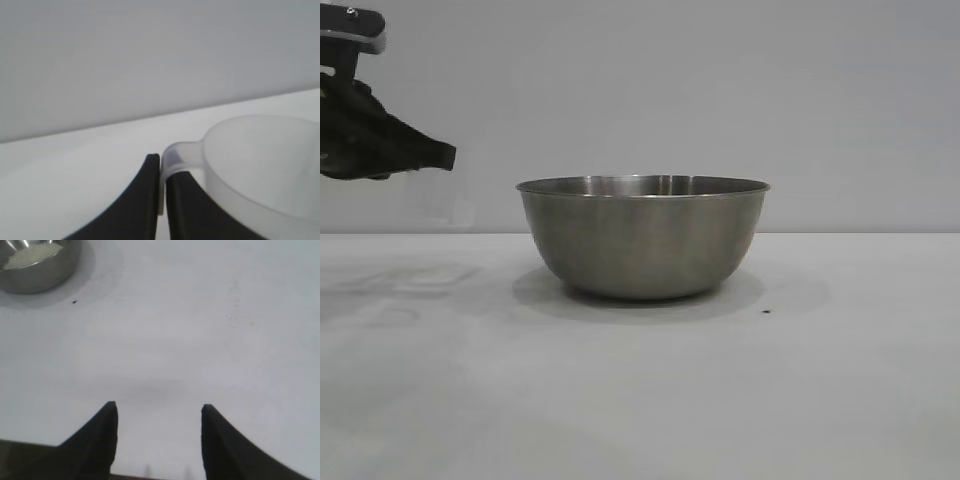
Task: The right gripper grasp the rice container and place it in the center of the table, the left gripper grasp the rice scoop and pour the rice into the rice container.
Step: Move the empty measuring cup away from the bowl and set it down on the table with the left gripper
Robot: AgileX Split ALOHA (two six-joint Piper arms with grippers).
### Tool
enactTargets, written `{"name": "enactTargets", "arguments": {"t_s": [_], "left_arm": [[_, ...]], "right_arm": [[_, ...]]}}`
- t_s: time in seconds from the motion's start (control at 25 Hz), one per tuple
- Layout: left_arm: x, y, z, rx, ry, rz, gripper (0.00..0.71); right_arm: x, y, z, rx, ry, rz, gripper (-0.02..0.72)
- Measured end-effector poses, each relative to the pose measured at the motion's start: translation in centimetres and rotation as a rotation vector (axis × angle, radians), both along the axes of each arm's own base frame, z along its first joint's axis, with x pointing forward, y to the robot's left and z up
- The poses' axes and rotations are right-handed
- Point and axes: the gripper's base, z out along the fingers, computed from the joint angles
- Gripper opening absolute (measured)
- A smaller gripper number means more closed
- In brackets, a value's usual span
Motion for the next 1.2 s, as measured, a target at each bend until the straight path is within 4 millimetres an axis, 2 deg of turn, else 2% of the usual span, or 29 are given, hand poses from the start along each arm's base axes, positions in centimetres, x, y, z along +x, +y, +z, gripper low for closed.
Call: {"name": "enactTargets", "arguments": {"t_s": [0.44, 0.84, 0.88, 0.92, 0.96, 1.12, 1.16, 1.2], "left_arm": [[-0.3, 0.1, -3.6, 0.003, 0.073, 0.006, 0.000], [-0.3, 0.1, -3.8, 0.000, 0.076, 0.005, 0.000], [-0.3, 0.1, -3.9, 0.000, 0.078, 0.005, 0.053], [-0.4, 0.1, -3.9, 0.001, 0.080, 0.005, 0.053], [-0.4, 0.1, -3.9, 0.001, 0.080, 0.006, 0.123], [-0.4, 0.2, -3.9, 0.000, 0.080, 0.011, 0.312], [-0.4, 0.3, -3.9, -0.002, 0.081, 0.018, 0.335], [-0.4, 0.3, -3.9, -0.003, 0.081, 0.024, 0.321]], "right_arm": [[0.0, 0.0, 0.0, 0.000, 0.000, 0.000, 0.328], [0.0, 0.0, 0.0, 0.000, 0.000, 0.000, 0.328], [0.0, 0.0, 0.0, 0.000, 0.000, 0.000, 0.328], [0.0, 0.0, 0.0, 0.000, 0.000, 0.000, 0.328], [0.0, 0.0, 0.0, 0.000, 0.000, 0.000, 0.328], [0.0, 0.0, 0.0, 0.000, 0.000, 0.000, 0.328], [0.0, 0.0, 0.0, 0.000, 0.000, 0.000, 0.328], [0.0, 0.0, 0.0, 0.000, 0.000, 0.000, 0.328]]}}
